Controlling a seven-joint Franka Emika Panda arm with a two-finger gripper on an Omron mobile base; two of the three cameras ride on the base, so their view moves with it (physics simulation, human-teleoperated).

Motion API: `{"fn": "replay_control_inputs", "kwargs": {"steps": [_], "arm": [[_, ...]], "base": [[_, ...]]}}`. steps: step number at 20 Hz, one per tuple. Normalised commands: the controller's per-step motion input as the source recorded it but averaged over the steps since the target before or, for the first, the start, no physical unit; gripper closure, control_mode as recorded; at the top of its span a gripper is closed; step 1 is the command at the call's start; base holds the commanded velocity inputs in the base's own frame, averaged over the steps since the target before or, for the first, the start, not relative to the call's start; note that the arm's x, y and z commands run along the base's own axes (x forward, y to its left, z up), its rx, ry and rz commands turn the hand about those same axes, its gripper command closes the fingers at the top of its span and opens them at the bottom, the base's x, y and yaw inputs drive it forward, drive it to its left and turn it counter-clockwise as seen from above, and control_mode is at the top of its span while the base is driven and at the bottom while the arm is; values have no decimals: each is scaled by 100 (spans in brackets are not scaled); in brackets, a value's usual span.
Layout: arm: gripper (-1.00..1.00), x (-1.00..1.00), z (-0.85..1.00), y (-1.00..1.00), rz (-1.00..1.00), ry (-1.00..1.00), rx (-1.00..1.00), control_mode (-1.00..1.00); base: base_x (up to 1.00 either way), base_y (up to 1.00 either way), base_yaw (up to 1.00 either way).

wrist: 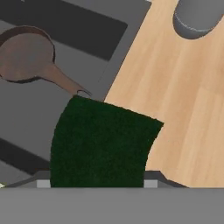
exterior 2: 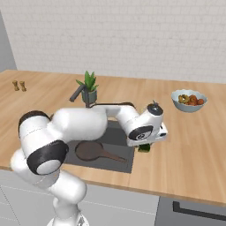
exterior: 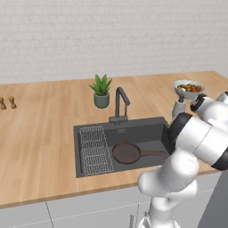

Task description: Pick the pan and sponge and place them into the sink. Then turn on the water.

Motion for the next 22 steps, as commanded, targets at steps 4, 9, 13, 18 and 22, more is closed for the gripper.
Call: {"fn": "replay_control_inputs", "kwargs": {"steps": [4, 9, 13, 18, 22], "arm": [[100, -25, 28, 100, 3, 0, 4, -100], [100, -5, 18, 94, 8, 0, 16, -100], [100, 0, 13, 84, 15, 0, 20, -100], [100, 2, -3, 90, 3, 0, 0, -100], [100, 23, -39, 54, 0, 0, 0, -100]], "base": [[0, 0, 0], [0, 0, 0], [0, 0, 0], [0, 0, 0], [0, 0, 0]]}}
